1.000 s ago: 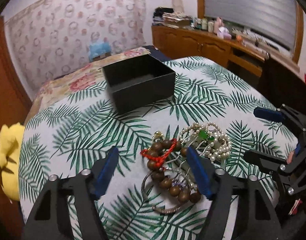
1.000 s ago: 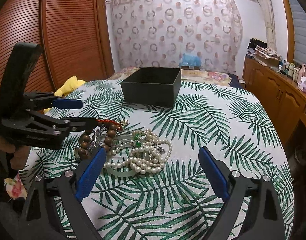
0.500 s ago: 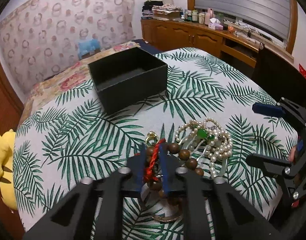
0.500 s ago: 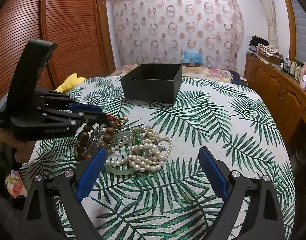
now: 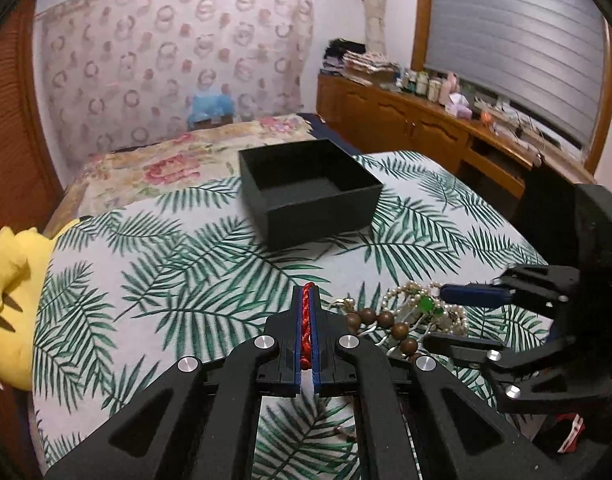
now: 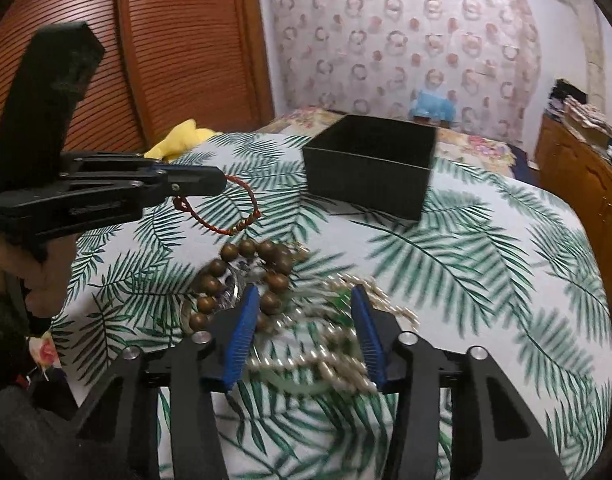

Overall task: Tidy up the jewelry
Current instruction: 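Grasp the red tassel with the left tool while the right tool grasps the wooden beads, then carry the wooden bead bracelet into the black box and open both tools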

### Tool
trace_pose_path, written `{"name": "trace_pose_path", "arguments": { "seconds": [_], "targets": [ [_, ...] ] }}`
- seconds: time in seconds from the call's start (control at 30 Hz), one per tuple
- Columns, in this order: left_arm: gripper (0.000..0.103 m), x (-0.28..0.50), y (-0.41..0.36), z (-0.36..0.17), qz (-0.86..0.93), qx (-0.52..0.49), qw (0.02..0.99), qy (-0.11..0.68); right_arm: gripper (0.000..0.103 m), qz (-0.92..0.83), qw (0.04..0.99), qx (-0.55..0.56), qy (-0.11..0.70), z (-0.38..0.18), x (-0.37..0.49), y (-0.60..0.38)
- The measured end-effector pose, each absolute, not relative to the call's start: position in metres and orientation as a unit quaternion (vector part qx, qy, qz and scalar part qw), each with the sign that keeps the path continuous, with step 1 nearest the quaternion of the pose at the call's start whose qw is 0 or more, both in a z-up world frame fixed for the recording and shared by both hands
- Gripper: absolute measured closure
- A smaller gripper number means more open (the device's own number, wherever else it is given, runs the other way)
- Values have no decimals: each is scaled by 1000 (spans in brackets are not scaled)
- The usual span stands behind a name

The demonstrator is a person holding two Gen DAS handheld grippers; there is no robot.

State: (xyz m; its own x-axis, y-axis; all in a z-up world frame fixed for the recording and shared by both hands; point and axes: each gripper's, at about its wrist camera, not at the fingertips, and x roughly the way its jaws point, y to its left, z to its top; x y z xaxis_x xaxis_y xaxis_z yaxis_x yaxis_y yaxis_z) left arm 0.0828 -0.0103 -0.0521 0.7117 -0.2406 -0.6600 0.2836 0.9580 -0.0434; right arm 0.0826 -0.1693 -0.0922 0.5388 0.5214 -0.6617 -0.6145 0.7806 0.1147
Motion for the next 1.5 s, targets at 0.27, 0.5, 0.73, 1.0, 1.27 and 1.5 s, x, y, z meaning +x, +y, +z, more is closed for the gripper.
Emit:
{"name": "trace_pose_path", "arguments": {
  "seconds": [0.27, 0.5, 0.73, 1.0, 1.27, 1.5],
  "targets": [
    [101, 78, 5, -51, -132, 17, 928, 347, 67, 354, 850, -60, 385, -97, 106, -147],
    [101, 76, 5, -54, -133, 14, 928, 347, 67, 348, 842, -70, 406, -104, 122, -138],
    [101, 77, 4, -60, -131, 16, 927, 353, 88, 362, 833, -80, 410, -102, 122, -135],
    [101, 79, 8, -55, -131, 13, 929, 345, 88, 376, 848, -74, 366, -70, 107, -148],
    [101, 80, 13, -37, -125, 19, 938, 324, 88, 389, 862, -81, 314, -21, 95, -156],
    [101, 89, 12, -25, -125, 27, 941, 313, 88, 368, 877, -97, 294, 2, 117, -158]
  ]
}}
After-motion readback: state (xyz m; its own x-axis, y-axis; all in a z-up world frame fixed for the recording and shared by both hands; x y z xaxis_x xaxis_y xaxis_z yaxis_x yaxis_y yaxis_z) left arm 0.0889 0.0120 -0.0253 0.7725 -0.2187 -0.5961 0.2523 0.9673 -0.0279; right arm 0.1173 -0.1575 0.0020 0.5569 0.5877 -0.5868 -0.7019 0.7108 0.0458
